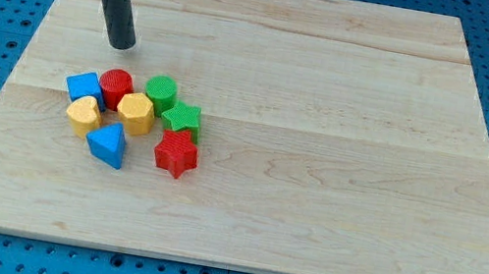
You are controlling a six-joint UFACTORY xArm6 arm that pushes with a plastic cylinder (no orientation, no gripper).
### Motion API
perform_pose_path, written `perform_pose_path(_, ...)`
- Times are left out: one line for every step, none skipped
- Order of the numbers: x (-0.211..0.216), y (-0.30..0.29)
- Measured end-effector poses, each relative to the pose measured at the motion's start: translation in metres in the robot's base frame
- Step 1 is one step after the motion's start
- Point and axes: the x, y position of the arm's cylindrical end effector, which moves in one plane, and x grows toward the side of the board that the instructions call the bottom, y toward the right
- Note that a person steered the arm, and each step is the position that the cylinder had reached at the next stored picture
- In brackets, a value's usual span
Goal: Move the green circle to the top right of the green star
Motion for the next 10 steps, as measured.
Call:
perform_pose_path(0.0, -0.002)
perform_pose_path(-0.012, -0.035)
perform_pose_path(0.02, -0.056)
perform_pose_path(0.056, -0.112)
perform_pose_path(0.114, -0.096)
perform_pose_path(0.113, -0.028)
perform_pose_path(0.116, 0.036)
perform_pose_path(0.116, 0.058)
perform_pose_path(0.095, 0.064)
perform_pose_path(0.071, 0.083)
